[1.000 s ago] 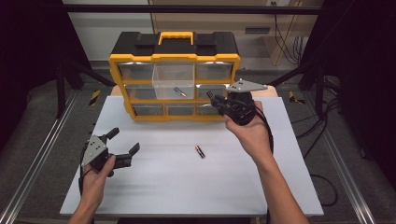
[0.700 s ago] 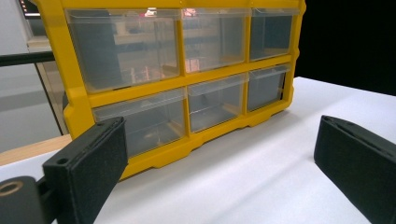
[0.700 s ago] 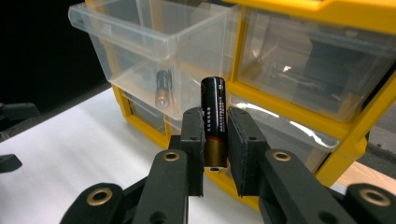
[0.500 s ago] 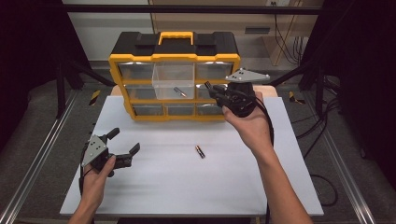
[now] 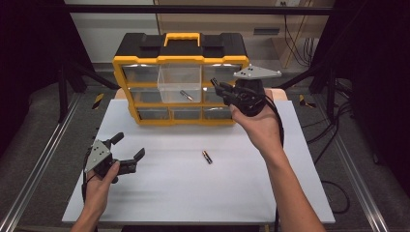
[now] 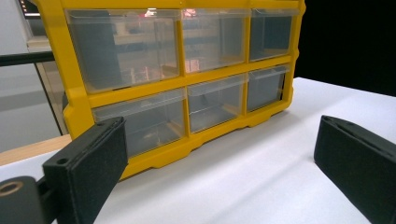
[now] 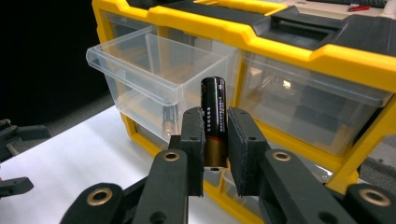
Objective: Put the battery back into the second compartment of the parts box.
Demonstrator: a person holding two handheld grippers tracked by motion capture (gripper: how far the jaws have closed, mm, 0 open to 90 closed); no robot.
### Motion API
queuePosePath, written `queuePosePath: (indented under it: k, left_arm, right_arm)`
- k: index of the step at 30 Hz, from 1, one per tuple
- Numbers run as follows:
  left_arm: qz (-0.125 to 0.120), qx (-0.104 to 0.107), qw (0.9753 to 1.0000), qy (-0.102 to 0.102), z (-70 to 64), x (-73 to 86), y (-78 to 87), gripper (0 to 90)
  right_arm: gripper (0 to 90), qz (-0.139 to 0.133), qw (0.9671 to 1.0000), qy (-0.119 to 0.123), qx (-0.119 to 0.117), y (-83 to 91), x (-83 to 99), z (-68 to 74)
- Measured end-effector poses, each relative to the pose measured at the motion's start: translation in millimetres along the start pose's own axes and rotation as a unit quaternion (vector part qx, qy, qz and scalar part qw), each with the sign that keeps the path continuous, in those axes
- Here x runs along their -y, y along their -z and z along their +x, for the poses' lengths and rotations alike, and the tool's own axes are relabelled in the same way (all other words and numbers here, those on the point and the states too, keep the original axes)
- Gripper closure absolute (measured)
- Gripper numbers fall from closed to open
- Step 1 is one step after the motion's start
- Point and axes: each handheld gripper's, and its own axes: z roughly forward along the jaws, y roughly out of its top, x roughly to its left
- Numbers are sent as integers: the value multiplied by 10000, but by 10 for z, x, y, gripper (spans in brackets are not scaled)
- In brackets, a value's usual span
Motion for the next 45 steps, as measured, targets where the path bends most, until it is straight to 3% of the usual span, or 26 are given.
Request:
queuePosePath:
  k: [34,45]
  left_arm:
    - [-27,-1,10000,13,2,-6,7,24]
    - [-29,1,10000,9,-2,-9,9,24]
  right_arm:
    - [773,-238,9997,-71,-72,-44,-188,32]
    - [773,-275,9996,-63,-80,-51,-260,-22]
